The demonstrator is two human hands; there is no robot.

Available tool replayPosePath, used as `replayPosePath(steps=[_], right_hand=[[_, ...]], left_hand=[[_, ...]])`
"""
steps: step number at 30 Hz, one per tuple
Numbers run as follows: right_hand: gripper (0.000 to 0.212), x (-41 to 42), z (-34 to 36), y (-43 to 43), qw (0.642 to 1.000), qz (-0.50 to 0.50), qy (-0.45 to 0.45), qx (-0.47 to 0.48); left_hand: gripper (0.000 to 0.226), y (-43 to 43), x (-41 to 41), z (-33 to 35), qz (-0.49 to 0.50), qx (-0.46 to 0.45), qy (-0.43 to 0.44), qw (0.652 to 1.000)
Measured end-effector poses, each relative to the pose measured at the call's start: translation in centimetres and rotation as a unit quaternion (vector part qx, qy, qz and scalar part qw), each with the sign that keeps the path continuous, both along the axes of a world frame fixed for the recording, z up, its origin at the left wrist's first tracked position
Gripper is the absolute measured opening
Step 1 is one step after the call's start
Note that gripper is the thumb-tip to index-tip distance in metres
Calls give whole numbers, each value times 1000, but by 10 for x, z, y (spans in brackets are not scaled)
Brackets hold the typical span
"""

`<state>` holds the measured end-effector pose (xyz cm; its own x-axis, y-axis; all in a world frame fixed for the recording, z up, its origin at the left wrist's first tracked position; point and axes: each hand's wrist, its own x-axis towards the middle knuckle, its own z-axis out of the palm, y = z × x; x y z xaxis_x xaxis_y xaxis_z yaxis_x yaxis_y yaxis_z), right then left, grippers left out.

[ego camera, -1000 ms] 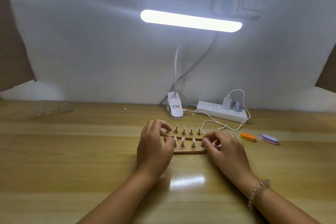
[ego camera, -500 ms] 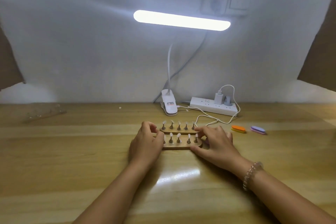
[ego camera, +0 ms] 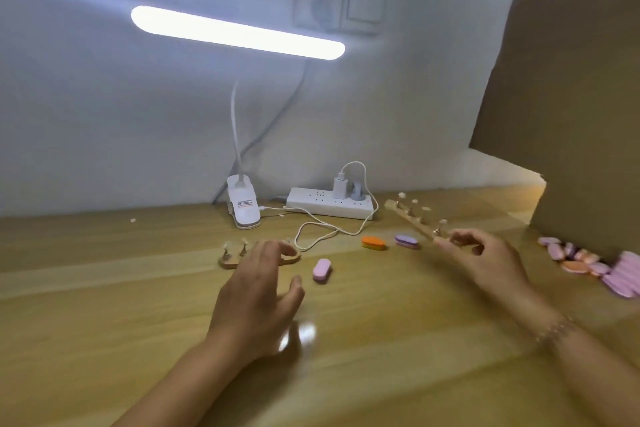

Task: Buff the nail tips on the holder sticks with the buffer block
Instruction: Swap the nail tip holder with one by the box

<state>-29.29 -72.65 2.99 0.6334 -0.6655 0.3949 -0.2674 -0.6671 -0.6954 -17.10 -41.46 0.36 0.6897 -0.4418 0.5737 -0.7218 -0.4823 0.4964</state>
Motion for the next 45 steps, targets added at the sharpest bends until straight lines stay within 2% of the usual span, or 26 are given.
replayPosePath(steps=[3, 5, 10, 14, 18, 20, 23, 25, 28, 31, 36, 38, 42, 43, 45], right_hand=[[32, -6, -2, -53, 988, -123, -12, 97], [36, -5, -3, -77, 978, -168, -11, 120], [48, 13, -4, -116, 974, -204, 36, 94], [58, 32, -7, -132, 957, -256, 131, 32], [63, 51, -7, -157, 946, -268, 178, 32], [65, 60, -7, -170, 943, -277, 180, 30], [86, 70, -11, -185, 933, -313, 180, 13], [86, 77, -15, -194, 934, -311, 177, 0], [52, 81, -19, -202, 945, -275, 178, -16], [40, 77, -24, -204, 965, -212, 149, -53], [20, 89, -29, -199, 958, -107, 173, -200], [25, 90, -30, -201, 953, -108, 189, -213], [68, 88, -33, -210, 914, -181, 342, -121], [73, 89, -33, -210, 914, -170, 354, -101], [69, 90, -31, -208, 929, -136, 334, -83]], left_hand=[[29, -38, -5, 2, -39, 35, 6, 999], [29, -71, -9, 3, -64, 48, 14, 997], [33, -157, -24, -3, -146, 48, 59, 986], [33, -205, -24, -6, -170, 106, 36, 979], [26, -235, -20, -4, -227, 157, 21, 961], [22, -243, -14, -7, -240, 156, 21, 958], [15, -248, -3, -13, -260, 114, 64, 957], [12, -250, 1, -15, -252, 85, 91, 960], [12, -253, 3, -17, -237, 51, 115, 963], [12, -253, 3, -18, -233, 45, 113, 965], [12, -252, 1, -17, -237, 48, 102, 965], [11, -251, 1, -17, -239, 46, 102, 964], [11, -248, -1, -15, -245, 41, 90, 965], [12, -248, -2, -14, -245, 41, 81, 965], [12, -246, -5, -12, -239, 36, 49, 969]])
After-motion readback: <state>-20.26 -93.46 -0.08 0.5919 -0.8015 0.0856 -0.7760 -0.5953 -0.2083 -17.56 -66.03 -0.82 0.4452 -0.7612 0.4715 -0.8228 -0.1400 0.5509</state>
